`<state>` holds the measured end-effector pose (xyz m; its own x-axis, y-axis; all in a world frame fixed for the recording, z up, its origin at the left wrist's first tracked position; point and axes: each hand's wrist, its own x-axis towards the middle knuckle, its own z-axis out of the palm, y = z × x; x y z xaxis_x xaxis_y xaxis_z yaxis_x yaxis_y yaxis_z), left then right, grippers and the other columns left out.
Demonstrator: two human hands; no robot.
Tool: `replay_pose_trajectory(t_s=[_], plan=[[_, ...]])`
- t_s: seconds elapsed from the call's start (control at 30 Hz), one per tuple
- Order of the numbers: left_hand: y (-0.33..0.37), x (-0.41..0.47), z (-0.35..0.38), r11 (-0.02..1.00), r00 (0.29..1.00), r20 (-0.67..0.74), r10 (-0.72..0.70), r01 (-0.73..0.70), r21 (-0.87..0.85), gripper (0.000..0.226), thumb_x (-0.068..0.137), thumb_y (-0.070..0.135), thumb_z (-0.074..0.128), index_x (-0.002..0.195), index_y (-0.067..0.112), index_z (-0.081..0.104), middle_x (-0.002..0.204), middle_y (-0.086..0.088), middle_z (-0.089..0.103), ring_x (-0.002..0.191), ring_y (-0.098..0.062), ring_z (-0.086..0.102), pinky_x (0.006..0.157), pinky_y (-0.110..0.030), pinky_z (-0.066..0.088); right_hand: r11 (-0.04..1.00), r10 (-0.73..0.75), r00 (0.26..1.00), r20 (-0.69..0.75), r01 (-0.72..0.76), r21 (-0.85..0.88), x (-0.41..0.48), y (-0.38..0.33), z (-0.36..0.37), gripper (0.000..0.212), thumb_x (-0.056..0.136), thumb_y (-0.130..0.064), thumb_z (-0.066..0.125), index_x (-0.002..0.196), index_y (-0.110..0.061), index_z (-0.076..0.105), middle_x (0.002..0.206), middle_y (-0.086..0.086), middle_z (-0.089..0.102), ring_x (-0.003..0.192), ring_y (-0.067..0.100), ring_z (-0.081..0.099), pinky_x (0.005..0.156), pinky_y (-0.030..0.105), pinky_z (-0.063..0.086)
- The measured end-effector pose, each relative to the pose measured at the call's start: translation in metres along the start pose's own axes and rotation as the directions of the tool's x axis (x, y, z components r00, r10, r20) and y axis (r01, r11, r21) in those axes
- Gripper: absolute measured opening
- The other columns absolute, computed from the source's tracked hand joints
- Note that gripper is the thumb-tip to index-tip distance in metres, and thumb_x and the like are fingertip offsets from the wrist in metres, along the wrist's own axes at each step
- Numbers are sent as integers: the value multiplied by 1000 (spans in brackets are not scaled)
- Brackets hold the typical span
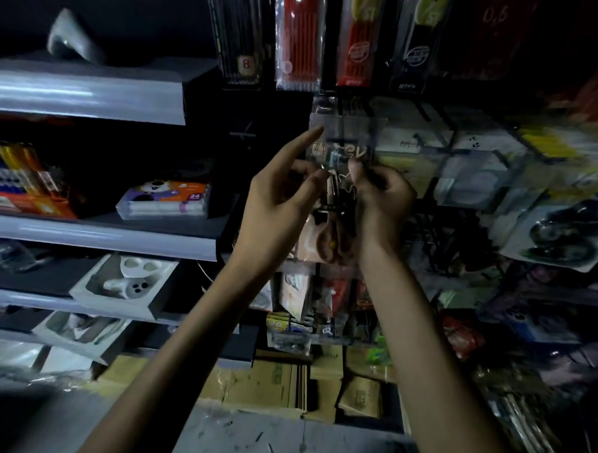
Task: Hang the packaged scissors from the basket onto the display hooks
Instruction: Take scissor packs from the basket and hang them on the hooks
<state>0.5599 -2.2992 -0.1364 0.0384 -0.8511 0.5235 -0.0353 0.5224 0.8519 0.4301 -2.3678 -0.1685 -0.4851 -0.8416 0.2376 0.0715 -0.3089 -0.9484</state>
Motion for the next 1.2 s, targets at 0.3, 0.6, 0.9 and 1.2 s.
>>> replay_pose_trajectory(t_s=[0.3,0.6,0.9,1.2], plan=[[-17,-15,-2,993,996,-49,-68,72,93,22,104,9,58,120,14,73,105,-7,75,99,-21,72,87,-37,59,995,94,995,25,-94,-21,-4,5,-9,29,85,-42,80,80,-14,74,71,-4,69,62,6,59,58,20,46],[-87,-21,-10,948,965,-219,-147,201,246,21,99,23,65,120,26,67,109,1,71,102,-17,70,83,-38,59,991,113,990,88,-107,-75,-14,16,-27,45,87,-45,78,66,-8,64,57,-6,52,53,6,42,48,17,29],[-104,-23,1,933,934,-144,-326,343,112,24,92,20,80,109,28,66,101,-5,77,94,-20,76,85,-47,64,993,113,982,150,-105,-61,-20,30,-42,33,87,-4,76,117,-17,70,100,-2,75,91,5,73,73,15,55],[-105,-40,11,970,961,-164,-222,235,60,33,103,20,66,132,24,50,113,-6,72,105,-20,73,82,-35,61,983,-16,971,237,59,-175,-58,57,-59,36,92,-12,74,126,-20,66,119,-11,71,110,2,66,91,19,54]])
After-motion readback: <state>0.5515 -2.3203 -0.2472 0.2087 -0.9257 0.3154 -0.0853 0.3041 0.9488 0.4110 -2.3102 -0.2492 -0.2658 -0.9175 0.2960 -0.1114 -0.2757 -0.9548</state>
